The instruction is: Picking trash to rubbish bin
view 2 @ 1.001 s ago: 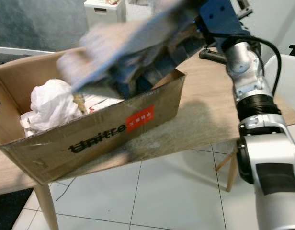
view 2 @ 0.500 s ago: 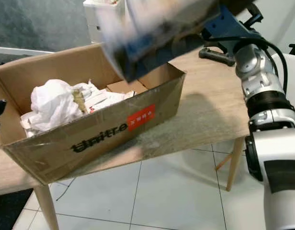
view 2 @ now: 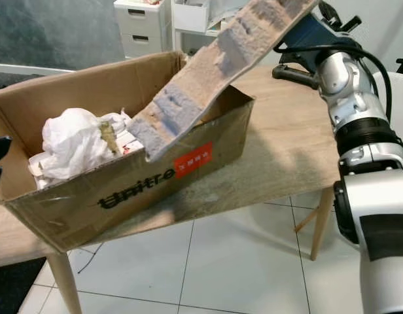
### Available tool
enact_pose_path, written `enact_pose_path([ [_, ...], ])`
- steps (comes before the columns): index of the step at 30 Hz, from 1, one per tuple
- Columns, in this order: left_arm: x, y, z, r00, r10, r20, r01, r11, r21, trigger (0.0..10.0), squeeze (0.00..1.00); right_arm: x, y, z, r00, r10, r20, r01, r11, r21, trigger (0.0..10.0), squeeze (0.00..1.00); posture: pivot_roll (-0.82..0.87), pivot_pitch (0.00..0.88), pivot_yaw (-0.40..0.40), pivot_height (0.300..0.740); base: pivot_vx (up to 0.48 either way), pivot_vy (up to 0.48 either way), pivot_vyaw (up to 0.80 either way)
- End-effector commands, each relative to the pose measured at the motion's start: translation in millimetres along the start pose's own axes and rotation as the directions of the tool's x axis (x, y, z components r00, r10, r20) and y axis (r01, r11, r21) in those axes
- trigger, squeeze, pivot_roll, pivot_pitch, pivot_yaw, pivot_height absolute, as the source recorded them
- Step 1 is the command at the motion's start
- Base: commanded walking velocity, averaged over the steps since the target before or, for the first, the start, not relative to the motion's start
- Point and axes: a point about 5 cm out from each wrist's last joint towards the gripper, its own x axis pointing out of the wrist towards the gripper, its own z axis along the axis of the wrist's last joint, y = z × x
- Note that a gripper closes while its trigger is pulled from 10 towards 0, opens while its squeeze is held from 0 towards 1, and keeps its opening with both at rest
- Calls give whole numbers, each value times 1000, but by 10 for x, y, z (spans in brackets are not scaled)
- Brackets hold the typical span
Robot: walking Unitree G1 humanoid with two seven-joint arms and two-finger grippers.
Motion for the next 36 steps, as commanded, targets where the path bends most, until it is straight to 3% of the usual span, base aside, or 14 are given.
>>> enact_pose_path([
  [1,-11,-25,-92,1000,3,-21,-3,999,-37,10000,0,8,19,15,1000,15,4,-15,1000,22,3922,0,-1,95,-42,740,0,0,0],
  [3,-12,-27,-92,1000,3,-20,-3,999,-37,10000,0,7,27,15,1000,20,5,-20,999,43,3922,0,-1,95,-42,740,0,0,0],
  [4,-13,-31,-92,1000,3,-20,-4,999,-37,10000,0,3,16,20,999,31,15,-32,993,110,5725,0,5,96,-47,740,0,0,0],
  [7,-13,-34,-92,1000,3,-19,-4,999,-37,10000,0,0,5,24,999,36,24,-40,987,156,5725,0,5,96,-47,740,0,0,0],
  [8,-18,-39,-91,1000,4,-18,-5,999,-36,10000,0,-15,-38,85,992,69,105,-96,954,282,10000,0,6,97,-46,740,0,0,0],
  [11,-28,-44,-88,1000,6,-16,-6,999,-35,10000,0,-68,-141,208,959,81,273,-199,877,438,10000,0,6,97,-46,740,0,0,0],
  [15,-38,-48,-89,1000,5,-15,-6,999,-35,10000,0,-332,-345,445,805,78,588,-460,709,535,10000,0,3,98,-44,740,0,0,0],
  [17,-37,-45,-90,1000,5,-15,-5,999,-35,10000,0,-414,-372,487,757,89,647,-527,668,525,10000,0,3,98,-44,740,0,0,0],
  [19,-34,-38,-94,1000,2,-14,-2,999,-37,10000,0,-609,-346,522,648,191,737,-663,617,424,10000,0,0,99,-44,740,0,0,0],
  [23,-28,-33,-101,1000,-1,-14,0,999,-37,10000,0,-759,-215,466,563,369,740,-759,584,286,10000,0,-3,97,-45,740,0,0,0],
  [26,-27,-27,-103,1000,-1,-13,1,999,-37,10000,0,-778,-147,390,564,452,692,-772,585,247,10000,0,-6,105,-46,740,0,0,0],
  [30,-39,-21,-99,1000,2,-12,-3,999,-36,10000,0,-719,-129,335,620,468,630,-742,610,278,10000,0,-6,112,-47,740,0,0,0],
  [32,-56,-27,-96,1000,4,-12,-5,999,-33,10000,0,-639,12,233,692,530,490,-691,684,236,10000,0,-5,101,-46,740,0,0,0],
  [36,-65,-30,-108,1000,6,-12,-7,999,-32,10000,0,-570,154,147,755,535,379,-641,725,252,10000,0,-1,93,-47,740,0,0,0],
])
